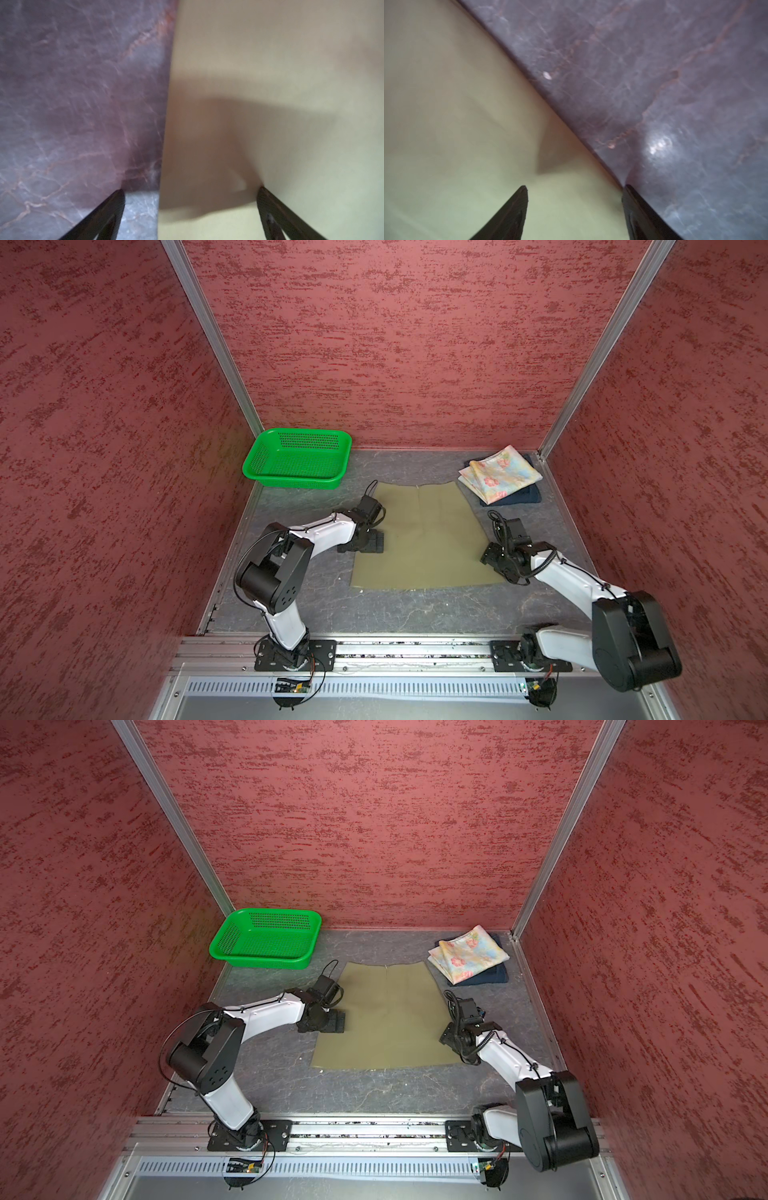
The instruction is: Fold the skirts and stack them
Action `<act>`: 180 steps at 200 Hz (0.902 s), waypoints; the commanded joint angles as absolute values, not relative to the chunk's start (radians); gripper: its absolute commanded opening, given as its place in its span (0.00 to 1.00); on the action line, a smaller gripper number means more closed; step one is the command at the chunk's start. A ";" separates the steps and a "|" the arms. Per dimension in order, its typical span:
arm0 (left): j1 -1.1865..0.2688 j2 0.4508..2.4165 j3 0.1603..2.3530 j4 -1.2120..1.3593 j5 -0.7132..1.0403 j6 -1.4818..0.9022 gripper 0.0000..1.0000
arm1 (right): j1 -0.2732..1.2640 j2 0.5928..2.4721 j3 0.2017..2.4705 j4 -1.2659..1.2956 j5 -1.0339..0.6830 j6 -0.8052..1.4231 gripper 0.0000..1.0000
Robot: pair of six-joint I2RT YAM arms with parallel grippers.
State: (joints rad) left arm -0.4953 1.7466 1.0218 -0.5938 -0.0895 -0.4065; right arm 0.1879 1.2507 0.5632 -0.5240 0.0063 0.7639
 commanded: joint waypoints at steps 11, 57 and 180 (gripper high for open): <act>-0.439 1.812 1.037 -0.597 -0.052 -0.395 0.99 | 0.187 1.248 0.551 -0.515 0.038 0.785 0.71; -0.418 1.836 1.068 -0.600 -0.001 -0.394 1.00 | 0.193 1.316 0.511 -0.406 -0.052 0.753 0.32; -0.394 1.625 0.821 -0.427 0.157 -0.539 1.00 | 0.361 1.194 0.853 -0.546 0.074 0.632 0.00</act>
